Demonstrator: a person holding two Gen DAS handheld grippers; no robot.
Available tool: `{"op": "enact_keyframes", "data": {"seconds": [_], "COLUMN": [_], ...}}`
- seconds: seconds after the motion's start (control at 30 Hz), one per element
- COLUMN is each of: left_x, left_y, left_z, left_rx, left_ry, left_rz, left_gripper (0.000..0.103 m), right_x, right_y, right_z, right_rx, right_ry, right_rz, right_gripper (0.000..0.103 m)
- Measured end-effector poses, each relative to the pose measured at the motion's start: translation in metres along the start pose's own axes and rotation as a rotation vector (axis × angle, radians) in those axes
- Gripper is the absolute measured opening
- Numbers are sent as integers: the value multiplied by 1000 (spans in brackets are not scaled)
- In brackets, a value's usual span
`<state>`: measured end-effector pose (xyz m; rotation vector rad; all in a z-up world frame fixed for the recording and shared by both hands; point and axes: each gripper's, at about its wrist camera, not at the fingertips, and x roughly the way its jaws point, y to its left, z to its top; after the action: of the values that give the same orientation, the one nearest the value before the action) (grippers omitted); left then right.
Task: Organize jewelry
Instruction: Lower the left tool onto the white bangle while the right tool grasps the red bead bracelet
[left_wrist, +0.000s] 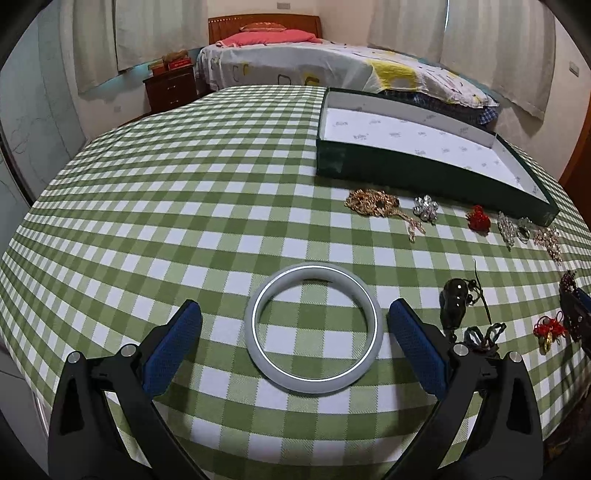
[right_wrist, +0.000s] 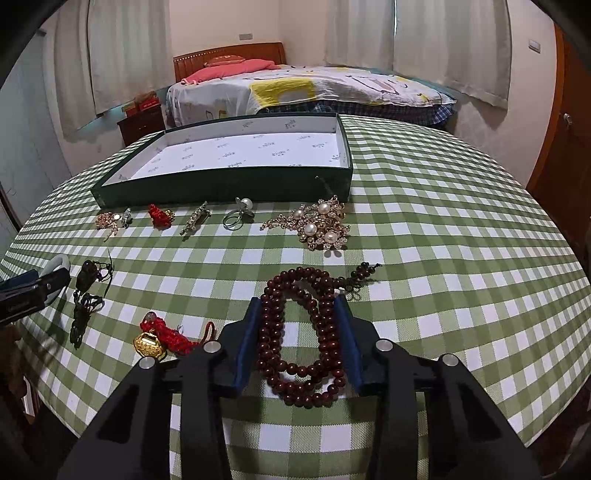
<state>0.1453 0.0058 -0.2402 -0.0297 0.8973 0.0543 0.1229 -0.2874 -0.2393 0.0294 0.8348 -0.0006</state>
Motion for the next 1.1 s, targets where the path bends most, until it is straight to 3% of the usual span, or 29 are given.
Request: {"op": "enact_keyframes", "data": {"seconds": [0.17,0.37,0.5,0.6,0.67,0.73,0.9,1.1], "left_x": [0,-6,-9,-12,-13,-13,-14,-15], "left_y": [0,-3,-5,-8,-9,-11,-10,-8], "left_z": [0,-6,-8,-10,-11,-11,-11,-12], "left_rx": [9,30,38,53,56,58,57,49], "left_ry": [1,-29,-42,-54,-59,-58,-60,-62], "left_rz": [-1,-17,-27,-39,-39,-40,-35,-28], "left_gripper": [97,84,78,70,70,70,69,69], "right_x": [-2,-4,-5,-7,-8,-9,-11,-12], "right_y": [2,3,0,-1,-1,0,-2,-2], "right_z": [-3,-3,-6,-9,-9,-9,-10,-10], "right_rx": [-3,6,14,3,6,2,9,15], "right_ry": [-7,-3,-3,-6,-10,-15,-19,-21], "right_rz": [8,11,-1,-6,-3,3,34,37], "right_gripper": [34,36,56,55,54,40,21,17]}}
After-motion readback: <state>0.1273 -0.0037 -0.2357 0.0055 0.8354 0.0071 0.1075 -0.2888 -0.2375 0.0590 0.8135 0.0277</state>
